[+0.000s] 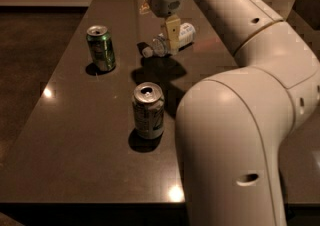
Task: Place blue plastic bottle upright
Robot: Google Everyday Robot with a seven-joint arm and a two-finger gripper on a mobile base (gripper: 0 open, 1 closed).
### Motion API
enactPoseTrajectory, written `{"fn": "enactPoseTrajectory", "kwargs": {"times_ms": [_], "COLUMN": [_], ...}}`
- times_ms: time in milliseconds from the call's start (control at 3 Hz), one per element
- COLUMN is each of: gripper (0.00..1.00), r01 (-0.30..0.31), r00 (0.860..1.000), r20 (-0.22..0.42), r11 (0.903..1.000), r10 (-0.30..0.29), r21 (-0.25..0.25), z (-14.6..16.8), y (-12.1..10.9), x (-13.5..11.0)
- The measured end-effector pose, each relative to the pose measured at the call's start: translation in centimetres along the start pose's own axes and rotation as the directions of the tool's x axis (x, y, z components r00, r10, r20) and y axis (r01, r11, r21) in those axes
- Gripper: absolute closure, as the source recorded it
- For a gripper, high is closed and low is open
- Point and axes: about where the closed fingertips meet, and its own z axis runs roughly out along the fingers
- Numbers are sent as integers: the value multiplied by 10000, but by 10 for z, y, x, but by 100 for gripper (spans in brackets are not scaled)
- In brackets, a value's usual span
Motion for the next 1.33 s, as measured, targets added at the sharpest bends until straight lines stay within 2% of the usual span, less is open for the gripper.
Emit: {"fn": "enactPoseTrajectory", "kwargs": {"times_ms": [333,667,1000,1333], "gripper": [0,17,41,63], "r01": [469,740,719,549], "r00": [9986,9954,9946,9970], "r20": [-216,-534,-658,-487], "r11": [9980,9929,9901,9930], "r10": [-478,-792,-802,-602], "r21": [-435,-935,-1203,-1042], "z": [19,39,49,44], "y": [-8,-12,-14,-15], "x": [-5,-6,-5,-4]}}
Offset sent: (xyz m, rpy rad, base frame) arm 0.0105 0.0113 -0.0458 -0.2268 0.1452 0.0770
